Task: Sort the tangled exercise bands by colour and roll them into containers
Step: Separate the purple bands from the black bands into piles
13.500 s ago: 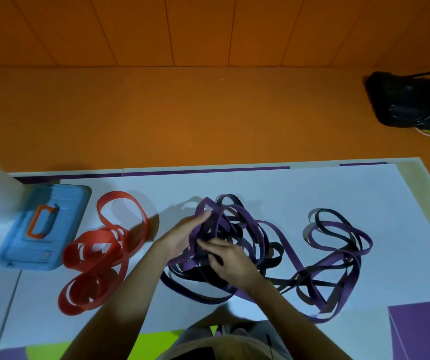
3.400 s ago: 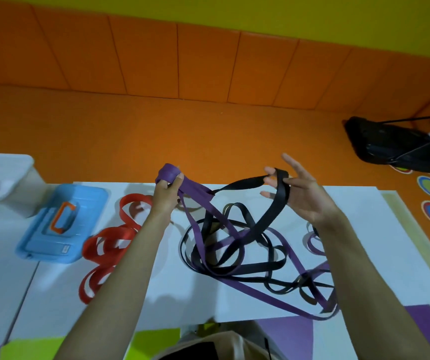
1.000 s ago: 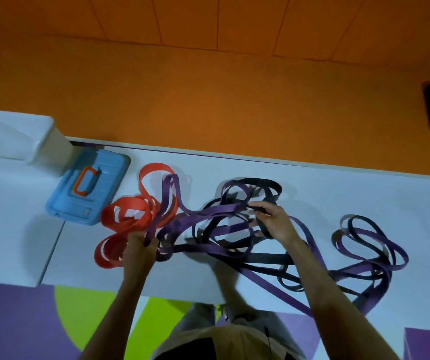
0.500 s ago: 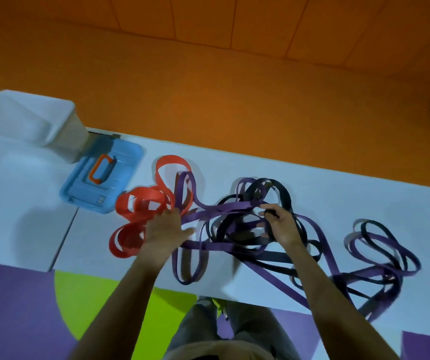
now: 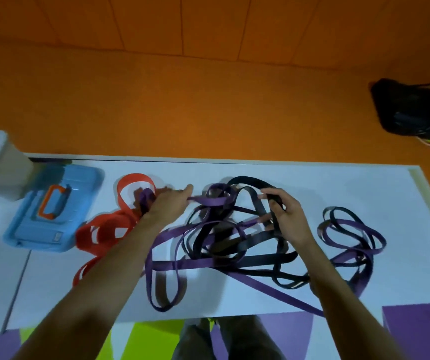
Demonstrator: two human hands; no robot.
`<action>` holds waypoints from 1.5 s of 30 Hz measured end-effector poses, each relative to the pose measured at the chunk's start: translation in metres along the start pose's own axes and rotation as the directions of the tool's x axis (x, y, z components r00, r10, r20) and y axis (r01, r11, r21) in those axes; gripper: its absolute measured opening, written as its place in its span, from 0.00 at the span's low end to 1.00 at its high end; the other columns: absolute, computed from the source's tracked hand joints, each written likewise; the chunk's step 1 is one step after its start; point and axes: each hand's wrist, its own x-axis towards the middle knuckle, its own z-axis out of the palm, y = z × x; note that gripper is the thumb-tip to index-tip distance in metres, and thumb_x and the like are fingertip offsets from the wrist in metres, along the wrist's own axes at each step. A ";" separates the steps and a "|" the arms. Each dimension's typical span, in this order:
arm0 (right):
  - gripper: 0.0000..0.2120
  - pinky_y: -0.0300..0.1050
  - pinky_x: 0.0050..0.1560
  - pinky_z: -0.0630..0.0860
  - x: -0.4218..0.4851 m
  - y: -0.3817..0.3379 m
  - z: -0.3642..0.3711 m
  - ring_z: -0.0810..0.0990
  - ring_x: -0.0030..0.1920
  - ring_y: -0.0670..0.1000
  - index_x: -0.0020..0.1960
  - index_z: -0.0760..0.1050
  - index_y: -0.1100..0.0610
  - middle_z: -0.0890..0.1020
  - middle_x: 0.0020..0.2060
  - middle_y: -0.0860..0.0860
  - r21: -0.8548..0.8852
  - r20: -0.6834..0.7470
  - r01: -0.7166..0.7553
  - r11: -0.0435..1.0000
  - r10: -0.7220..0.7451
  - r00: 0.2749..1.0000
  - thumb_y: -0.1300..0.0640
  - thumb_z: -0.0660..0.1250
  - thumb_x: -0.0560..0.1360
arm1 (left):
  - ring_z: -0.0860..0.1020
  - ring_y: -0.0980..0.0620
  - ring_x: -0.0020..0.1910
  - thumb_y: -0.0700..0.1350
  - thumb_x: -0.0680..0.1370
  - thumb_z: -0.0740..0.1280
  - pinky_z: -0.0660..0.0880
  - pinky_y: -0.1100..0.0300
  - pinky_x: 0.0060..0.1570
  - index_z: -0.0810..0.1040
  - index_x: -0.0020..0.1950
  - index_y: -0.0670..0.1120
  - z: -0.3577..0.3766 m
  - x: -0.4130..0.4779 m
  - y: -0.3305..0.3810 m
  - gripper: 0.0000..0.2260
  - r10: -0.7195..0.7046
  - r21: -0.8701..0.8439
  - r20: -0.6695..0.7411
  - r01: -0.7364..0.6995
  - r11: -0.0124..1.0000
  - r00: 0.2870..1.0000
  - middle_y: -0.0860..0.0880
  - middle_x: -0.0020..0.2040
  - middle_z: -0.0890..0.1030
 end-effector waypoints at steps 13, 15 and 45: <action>0.14 0.46 0.31 0.83 0.003 -0.039 -0.010 0.88 0.42 0.56 0.63 0.80 0.55 0.80 0.65 0.49 -0.084 -0.115 0.140 0.987 -0.149 0.982 0.61 0.56 0.88 | 0.86 0.42 0.38 0.60 0.83 0.62 0.79 0.54 0.41 0.82 0.45 0.40 -0.158 -0.026 -0.032 0.24 -0.504 -0.393 0.182 0.532 0.750 0.844 0.44 0.34 0.85; 0.14 0.46 0.31 0.83 0.003 -0.046 -0.008 0.89 0.43 0.56 0.64 0.80 0.55 0.80 0.65 0.50 -0.071 -0.094 0.155 0.985 -0.162 0.982 0.61 0.56 0.88 | 0.84 0.45 0.32 0.55 0.81 0.69 0.81 0.53 0.38 0.80 0.52 0.40 -0.170 -0.035 -0.020 0.18 -0.367 -0.589 0.386 0.532 0.608 0.846 0.44 0.33 0.84; 0.05 0.54 0.48 0.83 -0.035 -0.050 0.029 0.86 0.44 0.54 0.56 0.67 0.56 0.87 0.44 0.53 0.261 -0.017 0.079 0.962 -0.077 0.997 0.61 0.63 0.85 | 0.83 0.47 0.39 0.38 0.80 0.70 0.79 0.58 0.35 0.79 0.52 0.45 -0.145 -0.014 0.130 0.03 -0.224 -0.928 0.355 0.313 -0.204 0.907 0.44 0.45 0.83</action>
